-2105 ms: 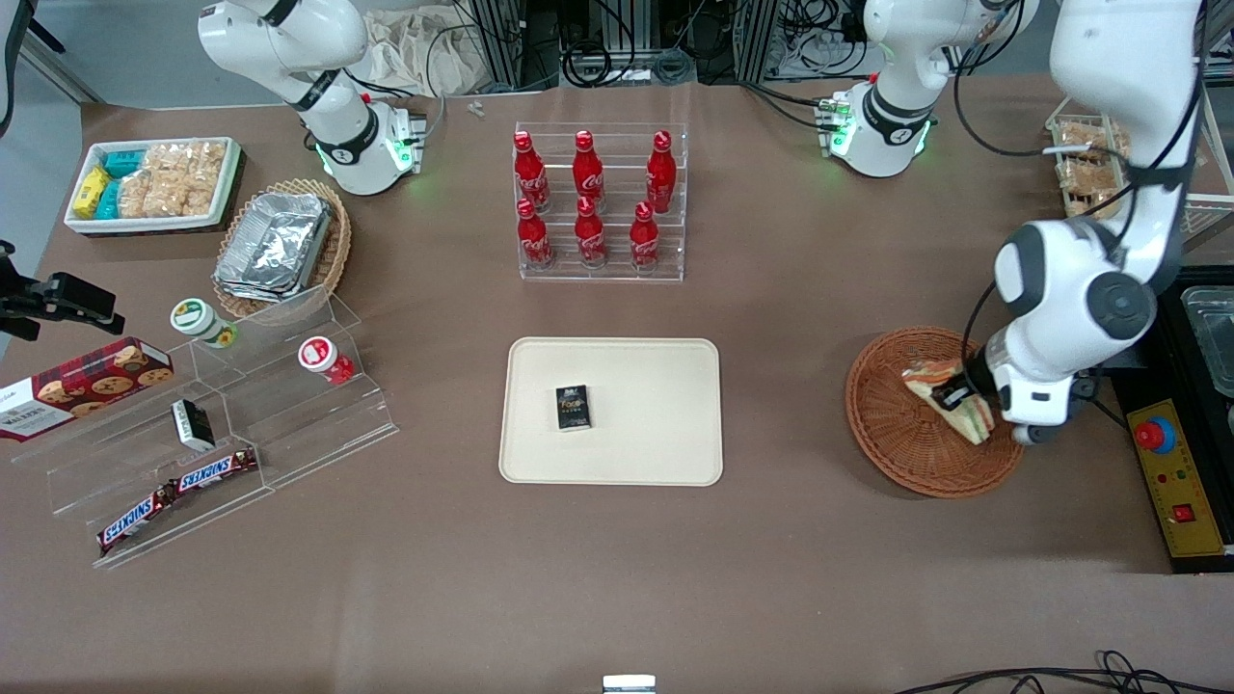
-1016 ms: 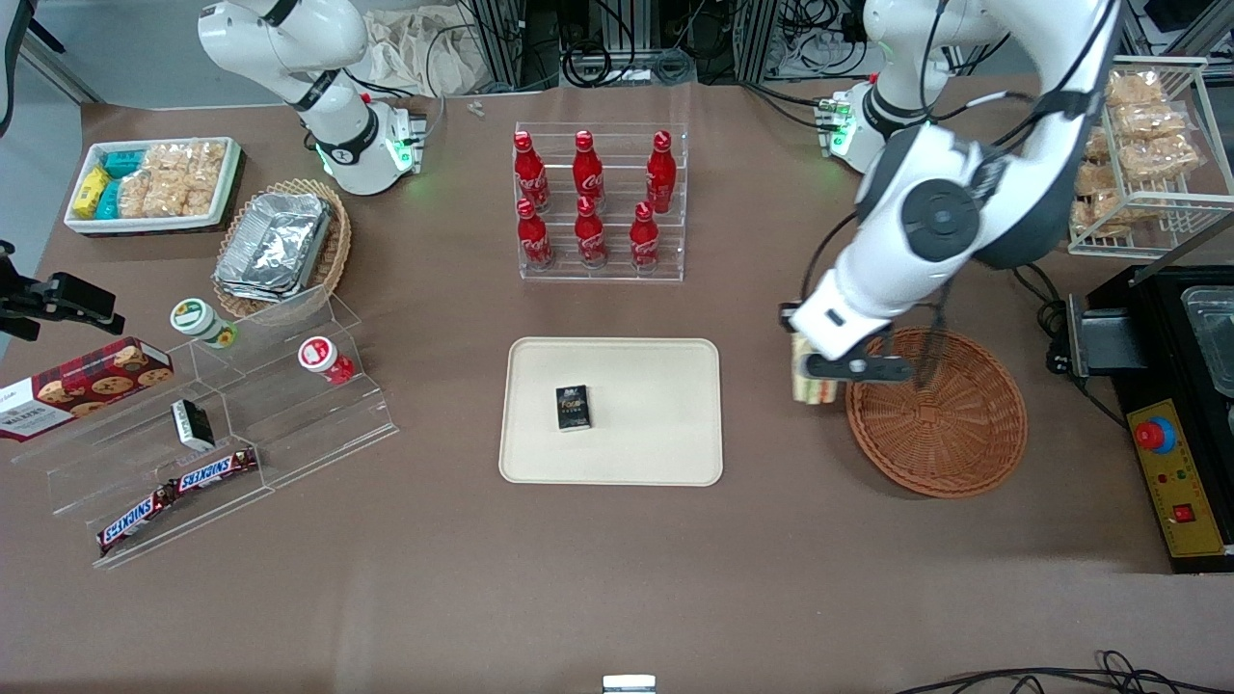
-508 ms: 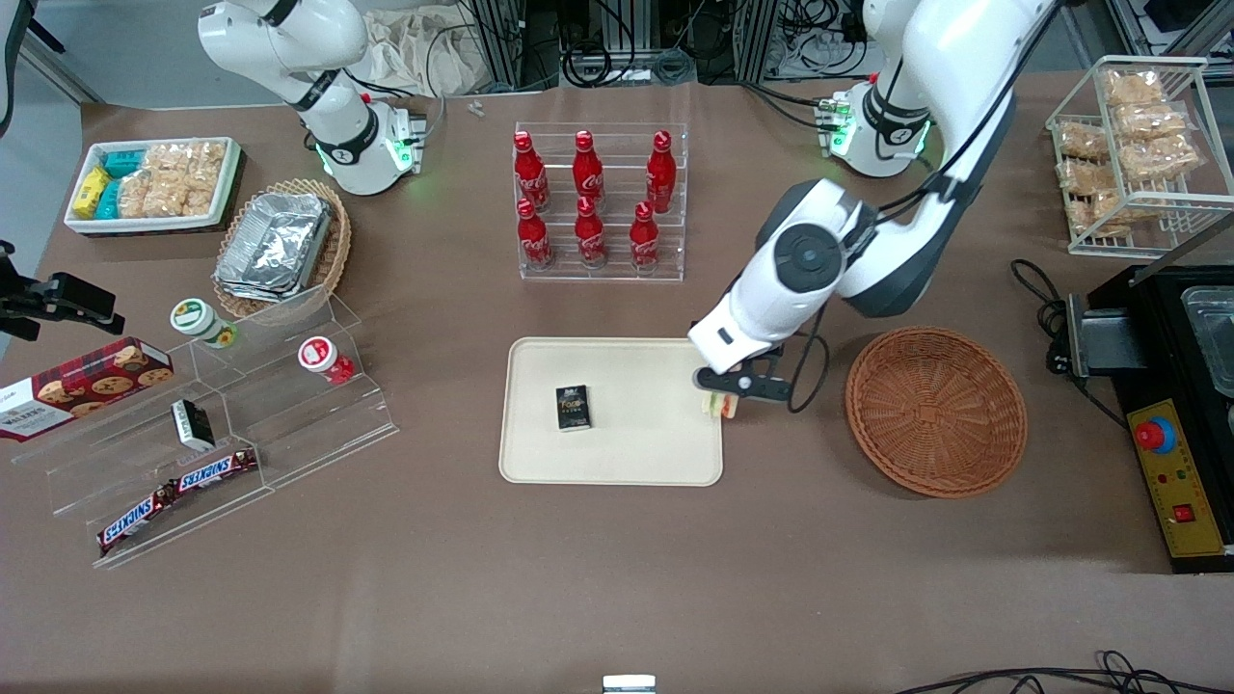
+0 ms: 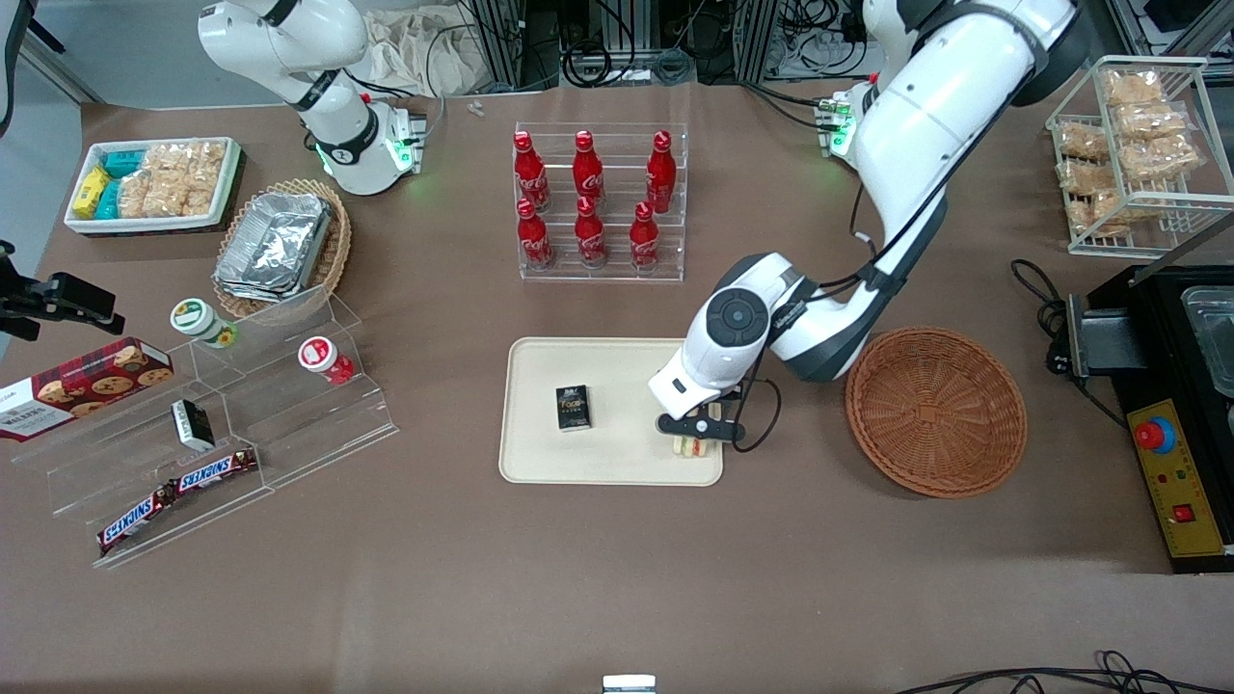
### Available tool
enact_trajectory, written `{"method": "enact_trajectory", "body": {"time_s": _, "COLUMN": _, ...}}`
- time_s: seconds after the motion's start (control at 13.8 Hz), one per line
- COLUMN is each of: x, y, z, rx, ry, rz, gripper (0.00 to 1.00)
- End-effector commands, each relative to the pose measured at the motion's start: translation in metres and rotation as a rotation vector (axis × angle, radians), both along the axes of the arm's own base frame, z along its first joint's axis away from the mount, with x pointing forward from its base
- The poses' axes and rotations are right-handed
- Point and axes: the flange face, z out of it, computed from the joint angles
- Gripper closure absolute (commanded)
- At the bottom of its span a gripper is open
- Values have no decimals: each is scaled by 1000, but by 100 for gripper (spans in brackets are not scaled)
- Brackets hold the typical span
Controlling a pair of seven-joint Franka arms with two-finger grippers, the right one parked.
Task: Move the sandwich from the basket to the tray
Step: 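Carry the sandwich over the white tray beside the dark box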
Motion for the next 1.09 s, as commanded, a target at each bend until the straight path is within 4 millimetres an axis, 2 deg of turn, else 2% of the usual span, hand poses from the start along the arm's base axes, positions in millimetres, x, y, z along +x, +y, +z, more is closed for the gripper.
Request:
{"method": "enact_trajectory", "body": {"time_s": 0.0, "x": 4, "y": -6, "z": -1, "rx": 12, "ry": -25, "rz": 6, "gripper": 100}}
{"method": "enact_trajectory", "body": {"time_s": 0.15, "x": 4, "y": -4, "z": -2, "rx": 15, "ry": -22, "rz": 7, "gripper": 100}}
{"method": "enact_trajectory", "body": {"time_s": 0.22, "x": 3, "y": -5, "z": -2, "rx": 13, "ry": -19, "rz": 13, "gripper": 86}}
{"method": "enact_trajectory", "body": {"time_s": 0.29, "x": 3, "y": -5, "z": -3, "rx": 14, "ry": -16, "rz": 41, "gripper": 49}}
{"method": "enact_trajectory", "body": {"time_s": 0.36, "x": 4, "y": -4, "z": -1, "rx": 16, "ry": -23, "rz": 46, "gripper": 1}}
{"method": "enact_trajectory", "body": {"time_s": 0.51, "x": 6, "y": -2, "z": 5, "rx": 17, "ry": -28, "rz": 60, "gripper": 0}}
{"method": "enact_trajectory", "body": {"time_s": 0.58, "x": 8, "y": 0, "z": 18, "rx": 21, "ry": -40, "rz": 64, "gripper": 0}}
{"method": "enact_trajectory", "body": {"time_s": 0.94, "x": 10, "y": 15, "z": 147, "rx": 19, "ry": -109, "rz": 115, "gripper": 0}}
{"method": "enact_trajectory", "body": {"time_s": 1.02, "x": 10, "y": 22, "z": 168, "rx": 24, "ry": -111, "rz": 131, "gripper": 0}}
